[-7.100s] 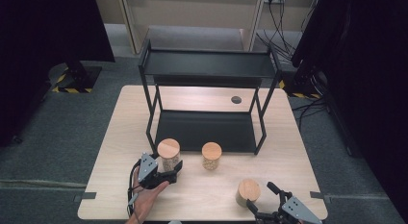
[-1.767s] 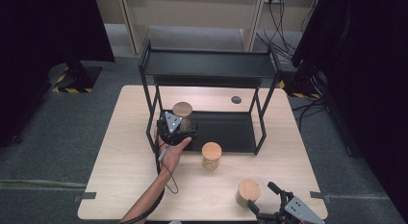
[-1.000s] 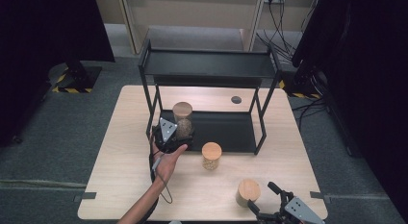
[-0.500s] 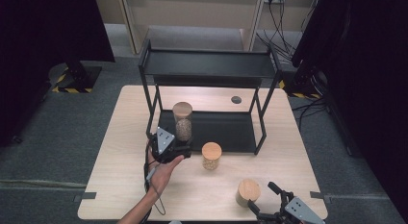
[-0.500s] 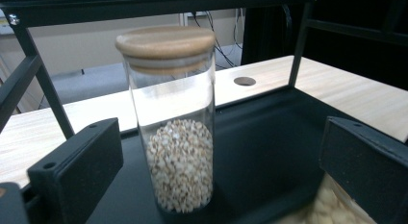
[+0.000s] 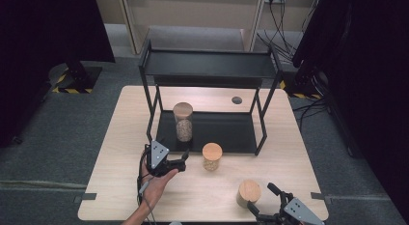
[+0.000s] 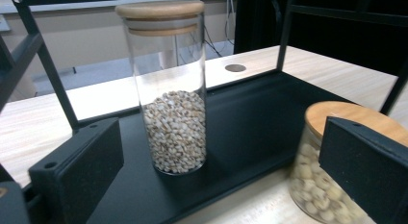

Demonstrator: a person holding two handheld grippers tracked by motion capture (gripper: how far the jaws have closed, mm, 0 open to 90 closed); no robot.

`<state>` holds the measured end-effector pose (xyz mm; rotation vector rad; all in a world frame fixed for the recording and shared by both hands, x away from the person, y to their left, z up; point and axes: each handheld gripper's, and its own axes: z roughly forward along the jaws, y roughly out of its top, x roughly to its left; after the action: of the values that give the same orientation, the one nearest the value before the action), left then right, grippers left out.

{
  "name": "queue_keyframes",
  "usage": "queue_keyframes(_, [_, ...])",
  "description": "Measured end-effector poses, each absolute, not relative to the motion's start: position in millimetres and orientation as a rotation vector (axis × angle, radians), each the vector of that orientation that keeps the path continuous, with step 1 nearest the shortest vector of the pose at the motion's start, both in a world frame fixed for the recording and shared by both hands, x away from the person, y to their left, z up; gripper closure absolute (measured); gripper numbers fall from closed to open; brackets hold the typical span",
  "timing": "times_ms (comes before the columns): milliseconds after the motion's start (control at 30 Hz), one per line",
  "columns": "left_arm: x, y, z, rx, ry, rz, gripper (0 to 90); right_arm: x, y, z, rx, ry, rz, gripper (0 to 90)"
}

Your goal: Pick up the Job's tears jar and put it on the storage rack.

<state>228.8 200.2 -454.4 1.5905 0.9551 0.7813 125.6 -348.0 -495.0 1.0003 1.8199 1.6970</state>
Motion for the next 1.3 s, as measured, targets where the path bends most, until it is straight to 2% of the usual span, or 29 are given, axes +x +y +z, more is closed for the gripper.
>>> queue_keyframes(700, [198, 220, -476, 1.597, 0.949, 0.735, 1.1, 125, -349, -494, 0.995, 1.82, 1.698, 0.6])
queue_keyframes(1300, [178, 218, -475, 1.579, 0.876, 0.714, 0.8, 125, -348, -495, 0.993, 1.818, 1.699, 0.6])
